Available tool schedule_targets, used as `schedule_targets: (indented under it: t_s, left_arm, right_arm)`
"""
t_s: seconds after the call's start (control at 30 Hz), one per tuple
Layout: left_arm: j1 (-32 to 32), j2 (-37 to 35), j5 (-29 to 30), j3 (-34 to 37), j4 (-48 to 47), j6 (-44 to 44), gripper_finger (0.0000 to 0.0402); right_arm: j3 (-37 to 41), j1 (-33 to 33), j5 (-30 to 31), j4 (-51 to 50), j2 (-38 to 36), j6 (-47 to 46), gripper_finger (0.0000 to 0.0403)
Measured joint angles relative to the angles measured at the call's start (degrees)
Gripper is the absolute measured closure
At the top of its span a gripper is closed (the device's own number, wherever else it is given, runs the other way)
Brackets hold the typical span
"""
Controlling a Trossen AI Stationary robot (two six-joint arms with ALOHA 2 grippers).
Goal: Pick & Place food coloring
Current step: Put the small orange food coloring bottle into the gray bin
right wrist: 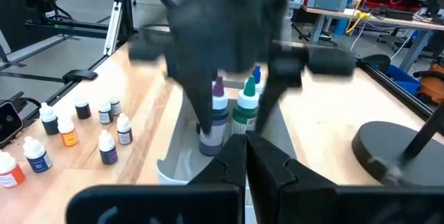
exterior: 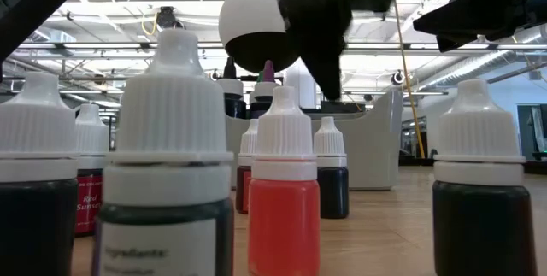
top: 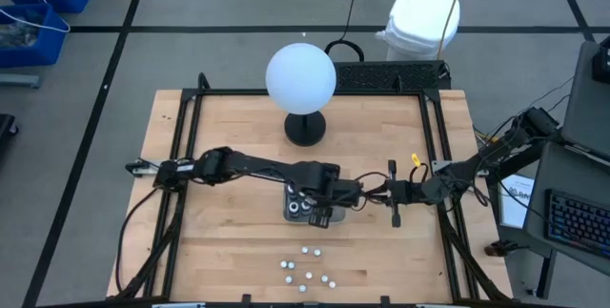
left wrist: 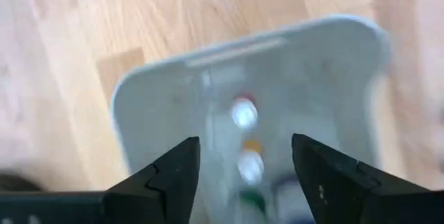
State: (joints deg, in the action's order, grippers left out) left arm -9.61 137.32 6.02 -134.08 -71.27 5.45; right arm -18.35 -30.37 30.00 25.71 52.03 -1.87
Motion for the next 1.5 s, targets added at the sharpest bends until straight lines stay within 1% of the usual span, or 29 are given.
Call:
schedule_targets:
  t_s: [0.03,0.1,0.17,0.2,0.27,0.33,0.5,0.53,0.6,0.67,0.73,0.83,0.9,1.0,1.03,1.1,1.17,1.2,1.27,1.37,1.43,1.5]
  left_arm:
    - [-0.36,-0.24,-0.32,-1.03,-2.07,-0.18,0.0167]
    - [-1.2,-3.76,-1.46,1.11,-3.55,1.84,0.0168]
    - [-2.55,-7.34,-1.29,2.32,-5.63,3.72,0.0181]
    - [-3.42,-9.31,-0.22,2.7,-6.76,3.68,0.0193]
    - [-4.85,-12.63,0.9,2.75,-6.62,3.23,0.0226]
    - [-6.21,-15.97,2.06,2.8,-6.96,2.68,0.0268]
    - [-8.82,-26.29,8.08,3.88,-5.74,0.58,0.0379]
    - [-9.44,-28.66,8.95,5.26,-4.8,-0.08,0.039]
    - [-11.1,-33.79,11.54,9.9,-0.91,-2.32,0.0391]
    - [-12.95,-39.13,14.85,16.15,2.71,-4.63,0.0388]
    - [-15.27,-45.21,18.94,24.68,6.65,-5.67,0.039]
    - [-17.93,-55.87,23.38,41.69,15.67,-9.11,0.0397]
    - [-18.31,-63.3,23.81,54.8,25.21,-12.42,0.0394]
    - [-18.18,-72.67,23.74,74.35,40.34,-14.71,0.0393]
    - [-18.16,-75.02,23.6,80.21,46.22,-14.75,0.0396]
    - [-17.94,-78.91,23.36,89.74,57.61,-13.44,0.0397]
    - [-18.38,-82.25,23.73,97.42,68.04,-11.04,0.0395]
    - [-19.19,-83.82,24.27,100.64,71.62,-9.61,0.0394]
    - [-21.39,-87.36,26.49,106.12,74.87,-8.3,0.0395]
    - [-24.17,-93.46,32.98,112.05,76.47,-10.96,0.0398]
    - [-25.57,-96.73,35.35,115.97,79.85,-11.55,0.0396]
    - [-26.05,-98.81,36.35,119.62,85.63,-9.7,0.0397]
  right_arm:
    - [0.0,0.0,0.02,0.0,0.0,0.0,0.0403]
    - [0.0,0.0,0.0,-0.09,0.0,0.0,0.0403]
    - [0.0,0.0,0.0,0.01,0.0,0.0,0.0403]
    - [0.0,0.0,0.0,0.16,0.0,0.0,0.0403]
    - [0.0,0.0,0.0,0.34,0.0,0.0,0.0403]
    - [0.0,0.0,0.0,0.73,0.0,0.14,0.0403]
    - [-0.02,0.0,0.0,1.91,0.0,0.21,0.0403]
    - [-0.02,0.0,0.0,1.98,0.0,0.2,0.0403]
    - [-0.02,0.0,0.0,2.17,0.0,0.2,0.0403]
    - [-0.02,0.0,0.0,2.34,0.0,0.12,0.0403]
    - [-0.02,0.0,0.0,2.28,0.0,-0.04,0.0403]
    - [-0.02,0.0,0.0,2.33,0.0,-0.11,0.0403]
    - [-0.02,0.0,0.0,2.33,0.0,-0.19,0.0403]
    - [-0.02,0.0,0.02,2.33,0.0,0.0,0.0403]
    - [-0.02,0.0,0.02,2.35,0.0,0.0,0.0403]
    - [-0.02,0.0,0.02,2.34,0.0,-0.26,0.0403]
    - [-0.02,0.0,0.02,2.34,0.0,-0.63,0.0403]
    - [-0.02,0.0,0.02,2.36,0.06,-0.92,0.0403]
    - [-0.02,0.0,0.02,2.37,0.39,-1.72,0.0403]
    - [-0.02,0.0,0.02,2.47,1.38,-1.81,0.0403]
    - [0.0,0.04,0.17,2.36,2.24,-1.58,0.0403]
    - [0.0,0.04,1.31,3.34,3.45,-0.26,0.0403]
